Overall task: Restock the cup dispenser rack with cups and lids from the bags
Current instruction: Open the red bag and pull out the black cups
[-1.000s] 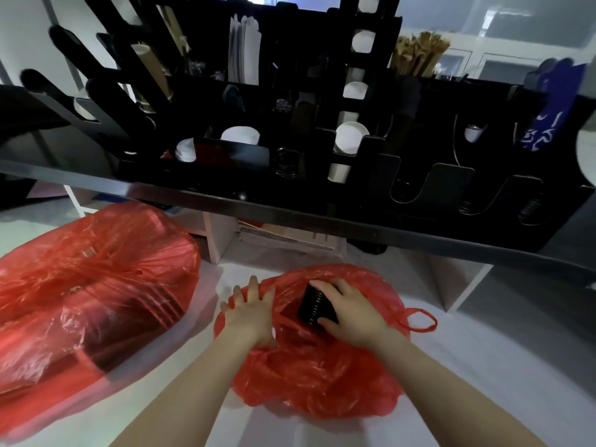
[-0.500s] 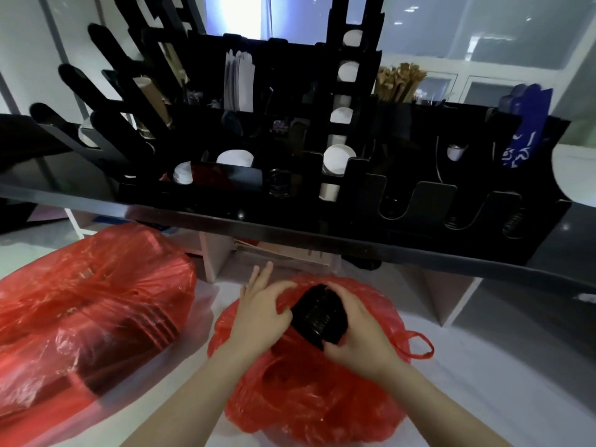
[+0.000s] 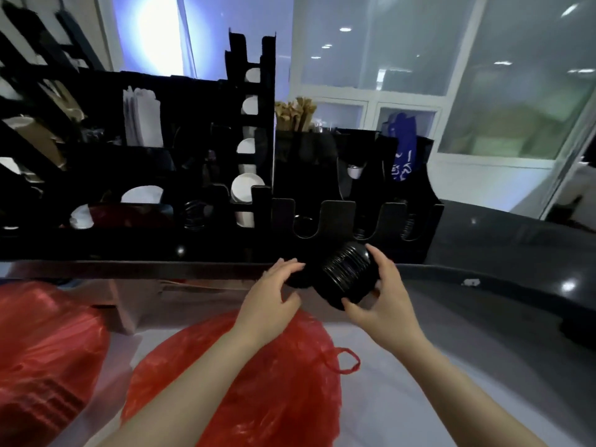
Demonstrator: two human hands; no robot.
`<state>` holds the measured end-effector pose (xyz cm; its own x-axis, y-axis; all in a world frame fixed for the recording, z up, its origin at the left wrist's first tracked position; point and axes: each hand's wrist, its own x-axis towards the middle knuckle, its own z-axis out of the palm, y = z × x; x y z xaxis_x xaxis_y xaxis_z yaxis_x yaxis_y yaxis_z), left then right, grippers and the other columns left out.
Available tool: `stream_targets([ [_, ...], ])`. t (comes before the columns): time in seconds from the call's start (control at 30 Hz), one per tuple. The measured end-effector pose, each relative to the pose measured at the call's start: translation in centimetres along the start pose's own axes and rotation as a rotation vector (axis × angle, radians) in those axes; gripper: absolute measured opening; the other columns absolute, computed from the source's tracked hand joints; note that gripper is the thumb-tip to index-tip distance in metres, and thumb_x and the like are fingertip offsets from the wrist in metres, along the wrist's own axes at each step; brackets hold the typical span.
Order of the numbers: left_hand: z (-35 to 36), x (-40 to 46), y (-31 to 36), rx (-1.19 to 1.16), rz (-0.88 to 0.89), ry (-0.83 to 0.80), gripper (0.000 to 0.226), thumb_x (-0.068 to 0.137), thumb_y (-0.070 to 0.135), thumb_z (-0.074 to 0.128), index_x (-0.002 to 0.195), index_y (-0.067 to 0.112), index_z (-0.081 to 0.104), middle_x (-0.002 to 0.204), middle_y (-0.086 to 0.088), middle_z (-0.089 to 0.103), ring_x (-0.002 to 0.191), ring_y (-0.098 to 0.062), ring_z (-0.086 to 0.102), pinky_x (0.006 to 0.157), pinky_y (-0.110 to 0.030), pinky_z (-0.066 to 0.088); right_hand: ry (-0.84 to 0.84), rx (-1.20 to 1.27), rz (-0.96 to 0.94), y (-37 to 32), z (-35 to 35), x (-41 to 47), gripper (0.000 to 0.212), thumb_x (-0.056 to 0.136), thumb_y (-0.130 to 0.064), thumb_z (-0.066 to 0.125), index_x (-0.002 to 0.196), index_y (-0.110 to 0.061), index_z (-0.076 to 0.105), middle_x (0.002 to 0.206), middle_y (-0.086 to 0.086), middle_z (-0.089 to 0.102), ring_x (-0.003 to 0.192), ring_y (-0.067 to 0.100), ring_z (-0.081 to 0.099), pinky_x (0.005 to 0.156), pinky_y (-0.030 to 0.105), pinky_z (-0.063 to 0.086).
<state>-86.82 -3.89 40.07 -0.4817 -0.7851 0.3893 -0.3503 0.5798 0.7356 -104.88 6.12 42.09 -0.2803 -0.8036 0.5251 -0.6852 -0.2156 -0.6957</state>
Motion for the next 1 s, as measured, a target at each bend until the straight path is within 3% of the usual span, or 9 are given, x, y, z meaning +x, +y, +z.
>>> stream_targets([
  [0.07, 0.8, 1.5, 1.1, 0.013, 0.047, -0.001, 0.049, 0.09, 0.012, 0.056, 0.135, 0.032, 0.048, 0.143, 0.02, 0.038, 0.14, 0.004, 0.017, 0.116, -0.037, 0.026, 0.109, -0.058, -0.035, 0.6, -2.2, 0.9, 0.092, 0.066, -0.014, 0.082, 0.142, -0.025, 0.031, 0.132, -0.011, 0.037, 0.13, 0.009, 0.037, 0.108, 0.042, 0.039],
  [0.13, 1.4, 3.1, 2.2, 0.064, 0.108, 0.008, 0.053, 0.09, 0.015, 0.057, 0.139, 0.031, 0.043, 0.147, 0.019, 0.033, 0.14, 0.004, 0.014, 0.118, -0.034, 0.021, 0.188, -0.119, -0.05, 1.3, -4.4, 2.0, 0.095, 0.067, -0.012, 0.083, 0.146, -0.016, 0.031, 0.132, -0.004, 0.037, 0.127, 0.008, 0.036, 0.108, 0.039, 0.038],
  [0.27, 1.9, 7.0, 4.3, 0.242, 0.229, 0.038, 0.069, 0.09, 0.024, 0.06, 0.149, 0.028, 0.025, 0.158, 0.012, 0.014, 0.142, 0.003, 0.0, 0.118, -0.026, 0.005, 0.311, -0.256, -0.129, 2.7, -8.5, 5.2, 0.099, 0.064, -0.012, 0.085, 0.147, -0.01, 0.03, 0.133, 0.009, 0.042, 0.121, -0.003, 0.03, 0.104, 0.004, 0.021],
  [0.33, 2.1, 9.3, 5.2, 0.335, 0.261, 0.04, 0.078, 0.089, 0.029, 0.062, 0.151, 0.028, 0.015, 0.159, 0.011, 0.005, 0.142, 0.001, -0.007, 0.116, -0.024, -0.002, 0.362, -0.295, -0.137, 3.5, -10.2, 7.0, 0.099, 0.066, -0.014, 0.085, 0.147, -0.011, 0.029, 0.135, 0.008, 0.042, 0.124, 0.003, 0.031, 0.102, -0.001, 0.016],
  [0.47, 3.2, 13.5, 6.3, 0.503, 0.233, 0.006, 0.094, 0.087, 0.035, 0.065, 0.152, 0.026, -0.001, 0.16, 0.004, -0.012, 0.145, -0.009, -0.014, 0.115, -0.027, -0.006, 0.396, -0.338, -0.086, 5.1, -12.3, 10.5, 0.098, 0.069, -0.016, 0.083, 0.148, -0.023, 0.024, 0.141, -0.002, 0.036, 0.132, 0.015, 0.032, 0.107, 0.02, 0.023],
  [0.6, 4.8, 14.9, 5.7, 0.601, 0.164, -0.051, 0.105, 0.082, 0.041, 0.069, 0.152, 0.023, -0.008, 0.16, 0.004, -0.01, 0.146, -0.011, -0.014, 0.112, -0.025, 0.001, 0.336, -0.452, -0.125, 6.4, -12.6, 13.0, 0.099, 0.07, -0.012, 0.082, 0.148, -0.025, 0.023, 0.142, 0.001, 0.034, 0.129, 0.019, 0.03, 0.106, 0.032, 0.028],
  [0.7, 5.6, 14.6, 4.8, 0.695, 0.184, -0.009, 0.111, 0.078, 0.045, 0.072, 0.151, 0.022, -0.008, 0.16, 0.006, -0.009, 0.145, -0.011, -0.016, 0.108, -0.021, 0.01, 0.263, -0.604, -0.192, 7.2, -11.7, 14.5, 0.1, 0.068, -0.009, 0.083, 0.149, -0.02, 0.025, 0.142, 0.006, 0.036, 0.128, 0.025, 0.03, 0.104, 0.038, 0.034],
  [0.8, 5.7, 14.6, 4.7, 0.75, 0.186, 0.009, 0.114, 0.076, 0.047, 0.072, 0.151, 0.021, -0.01, 0.16, 0.005, -0.009, 0.145, -0.012, -0.017, 0.115, -0.03, 0.02, 0.189, -0.773, -0.235, 7.6, -11.0, 16.0, 0.101, 0.066, -0.005, 0.082, 0.149, -0.01, 0.026, 0.142, 0.013, 0.037, 0.129, 0.034, 0.033, 0.102, 0.044, 0.039],
  [1.0, 5.6, 14.6, 4.6, 0.767, 0.203, 0.007, 0.112, 0.078, 0.048, 0.07, 0.151, 0.021, -0.01, 0.159, 0.004, -0.007, 0.145, -0.013, -0.016, 0.116, -0.03, 0.016, 0.049, -0.943, -0.237, 8.3, -11.4, 18.2, 0.102, 0.068, -0.01, 0.081, 0.151, -0.011, 0.021, 0.145, 0.013, 0.033, 0.129, 0.033, 0.031, 0.096, 0.04, 0.044],
])
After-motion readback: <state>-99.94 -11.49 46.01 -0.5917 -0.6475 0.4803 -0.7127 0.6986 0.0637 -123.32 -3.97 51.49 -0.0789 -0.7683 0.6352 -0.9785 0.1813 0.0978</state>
